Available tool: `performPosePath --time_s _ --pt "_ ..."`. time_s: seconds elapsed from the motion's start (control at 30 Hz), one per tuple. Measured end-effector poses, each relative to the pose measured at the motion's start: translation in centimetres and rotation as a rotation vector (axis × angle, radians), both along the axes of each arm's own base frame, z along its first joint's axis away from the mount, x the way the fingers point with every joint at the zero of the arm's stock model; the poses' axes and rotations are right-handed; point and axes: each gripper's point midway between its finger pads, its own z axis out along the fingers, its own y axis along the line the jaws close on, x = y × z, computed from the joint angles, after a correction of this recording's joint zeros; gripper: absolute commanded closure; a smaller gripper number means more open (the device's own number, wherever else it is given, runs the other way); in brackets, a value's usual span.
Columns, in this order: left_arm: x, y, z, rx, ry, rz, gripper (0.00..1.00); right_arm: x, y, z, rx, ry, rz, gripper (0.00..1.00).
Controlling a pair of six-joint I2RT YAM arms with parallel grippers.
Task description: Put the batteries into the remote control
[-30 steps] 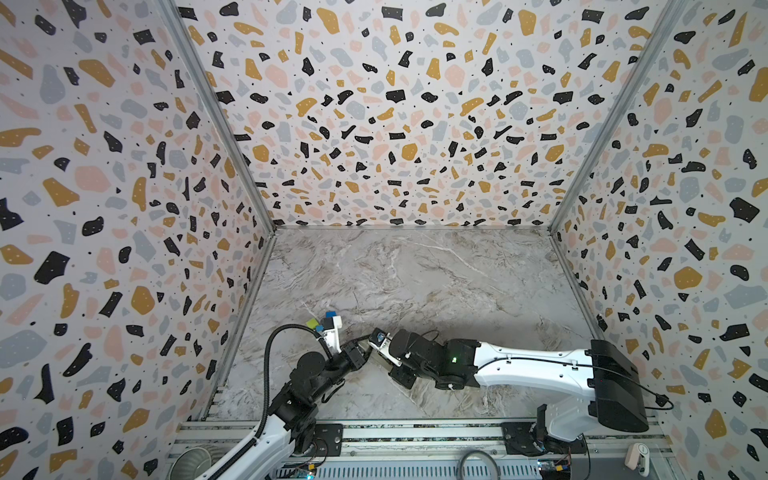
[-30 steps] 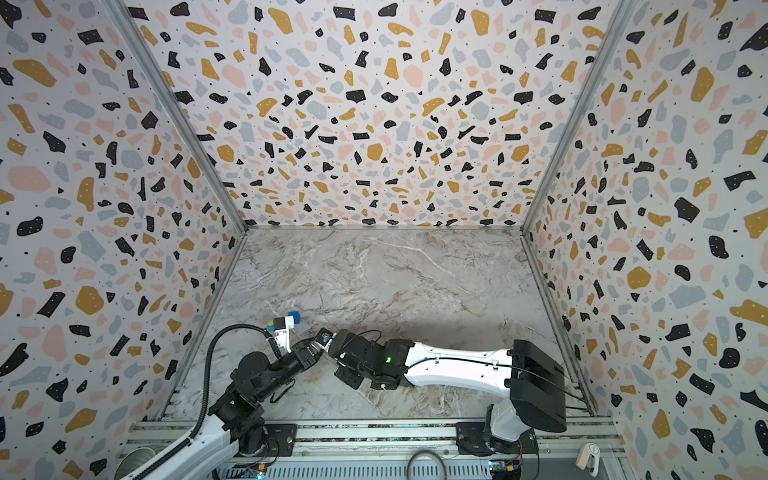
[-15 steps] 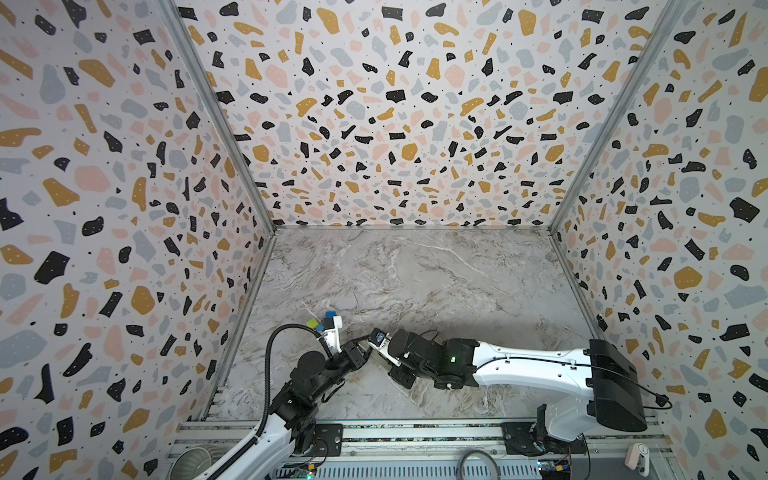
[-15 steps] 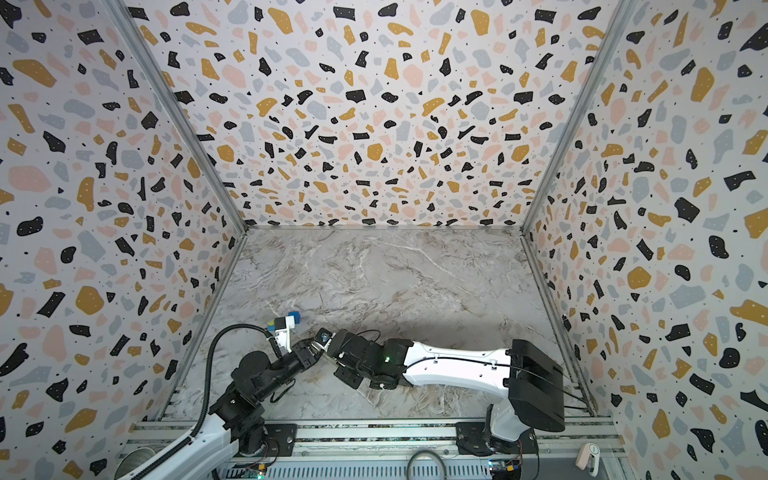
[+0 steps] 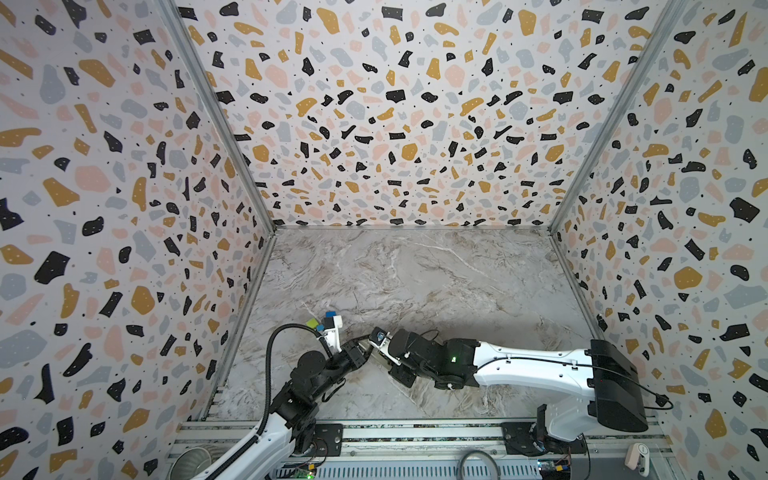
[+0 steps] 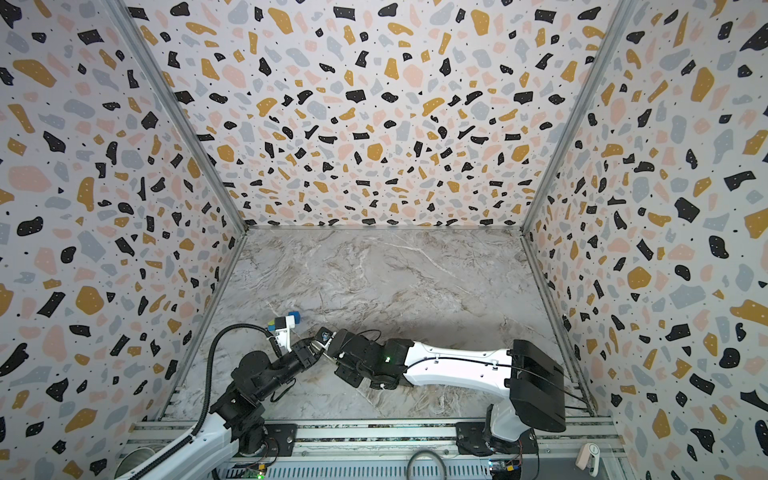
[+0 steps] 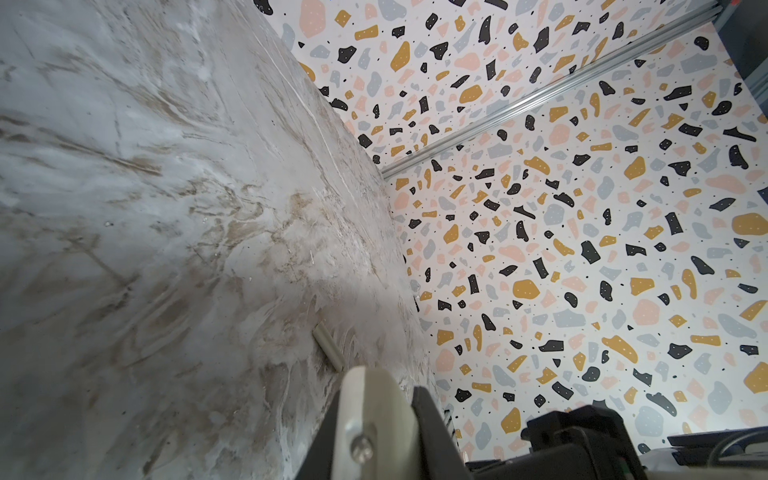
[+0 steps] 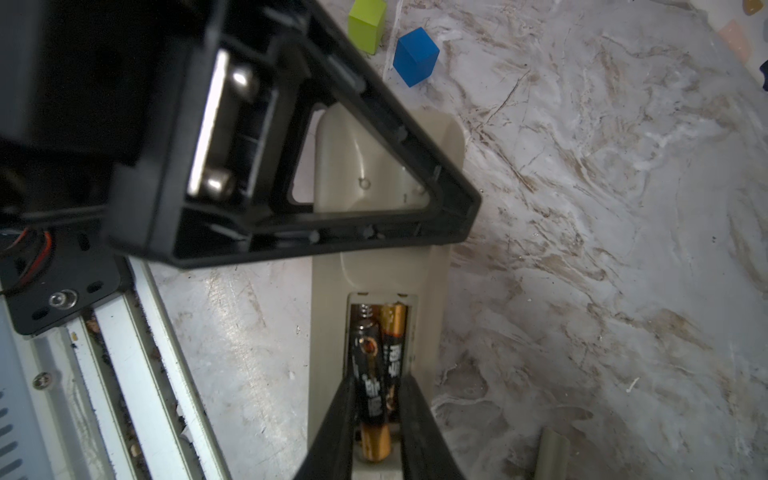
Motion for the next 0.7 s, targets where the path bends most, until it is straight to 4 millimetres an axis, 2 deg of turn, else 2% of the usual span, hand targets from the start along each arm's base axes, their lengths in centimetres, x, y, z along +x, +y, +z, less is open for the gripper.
performPosePath --time_s 0.33,0.5,0.57,0.7 --pt "-0.2 -0.3 0.8 -0.024 -0.022 -0.020 1.00 0.0 -0.1 1.2 0.028 -0.012 0.004 0.69" --pt "-0.4 -0.5 1.2 -0.036 -0.032 -0.038 1.00 0.1 -0.1 1.9 0.046 -0.020 0.005 0.58" --pt "-0.4 -0.6 1.2 -0.038 -0.033 -0.042 1.00 0.0 -0.1 2.5 0.063 -0.022 0.013 0.53" --pt "-0.5 -0.6 1.6 -0.046 -0.044 -0.045 1.00 -0.9 0.2 4.4 0.127 -0.028 0.052 0.52"
